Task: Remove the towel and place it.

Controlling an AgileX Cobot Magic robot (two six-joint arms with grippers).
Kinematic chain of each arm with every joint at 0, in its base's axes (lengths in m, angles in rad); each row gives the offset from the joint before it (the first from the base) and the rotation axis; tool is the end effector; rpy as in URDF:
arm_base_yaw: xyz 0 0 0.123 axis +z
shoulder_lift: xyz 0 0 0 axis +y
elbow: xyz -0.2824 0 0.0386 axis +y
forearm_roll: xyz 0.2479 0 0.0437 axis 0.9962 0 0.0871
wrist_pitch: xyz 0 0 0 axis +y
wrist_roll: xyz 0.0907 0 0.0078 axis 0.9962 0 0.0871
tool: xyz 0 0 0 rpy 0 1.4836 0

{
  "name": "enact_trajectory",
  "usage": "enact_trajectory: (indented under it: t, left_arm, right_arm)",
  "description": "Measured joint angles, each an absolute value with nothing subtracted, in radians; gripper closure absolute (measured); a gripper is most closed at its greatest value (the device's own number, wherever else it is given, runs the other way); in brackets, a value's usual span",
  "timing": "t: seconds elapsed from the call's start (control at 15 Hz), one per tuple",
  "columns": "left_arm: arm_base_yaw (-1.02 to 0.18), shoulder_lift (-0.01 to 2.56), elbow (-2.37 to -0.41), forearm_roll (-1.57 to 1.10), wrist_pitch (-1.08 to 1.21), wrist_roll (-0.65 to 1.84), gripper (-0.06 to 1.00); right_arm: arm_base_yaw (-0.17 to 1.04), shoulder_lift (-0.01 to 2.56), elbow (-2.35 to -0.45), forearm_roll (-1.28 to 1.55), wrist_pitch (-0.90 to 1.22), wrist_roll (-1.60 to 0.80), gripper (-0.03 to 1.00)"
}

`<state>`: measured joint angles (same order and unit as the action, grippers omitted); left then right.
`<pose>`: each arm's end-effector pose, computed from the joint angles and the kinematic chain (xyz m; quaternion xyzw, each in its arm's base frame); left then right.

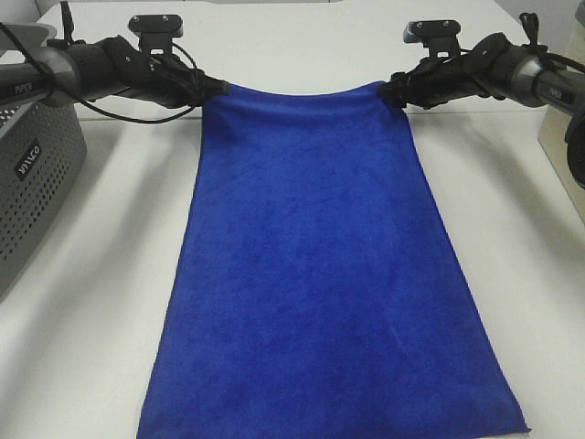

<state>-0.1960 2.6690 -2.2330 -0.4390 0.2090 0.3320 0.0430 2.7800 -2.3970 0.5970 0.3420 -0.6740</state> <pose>0.5771 -0.1228 0.1055 0.0641 0.8668 -0.1103 0.4821 0.5974 0.0430 0.0855 -0.1093 0.8706 0.0688 0.4747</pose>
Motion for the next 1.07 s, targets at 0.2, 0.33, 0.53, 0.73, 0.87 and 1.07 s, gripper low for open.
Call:
enact_trajectory:
  t: [0.2, 0.33, 0.53, 0.73, 0.87, 1.07]
  left_arm:
    - [-0.196, 2.669, -2.233, -0.438, 0.185, 0.332, 0.48]
    - [-0.196, 2.670, -2.233, -0.438, 0.179, 0.332, 0.44]
    - [-0.196, 2.664, -2.233, -0.428, 0.185, 0.332, 0.34]
    - [-0.193, 2.620, -2.233, -0.358, 0.188, 0.332, 0.33]
    - [-0.187, 2.611, -2.235, -0.347, 0.173, 0.297, 0.33]
    - [-0.177, 2.612, -2.235, -0.361, 0.171, 0.165, 0.33]
  right_arm:
    - [0.041, 2.780, -2.397, 0.593, 0.341, -0.674, 0.31]
    - [0.036, 2.780, -2.397, 0.593, 0.418, -0.699, 0.31]
    - [0.035, 2.762, -2.397, 0.590, 0.512, -0.708, 0.30]
    - [0.035, 2.686, -2.399, 0.593, 0.603, -0.708, 0.30]
    - [0.035, 2.660, -2.405, 0.604, 0.681, -0.708, 0.30]
    - [0.035, 2.658, -2.405, 0.610, 0.783, -0.708, 0.30]
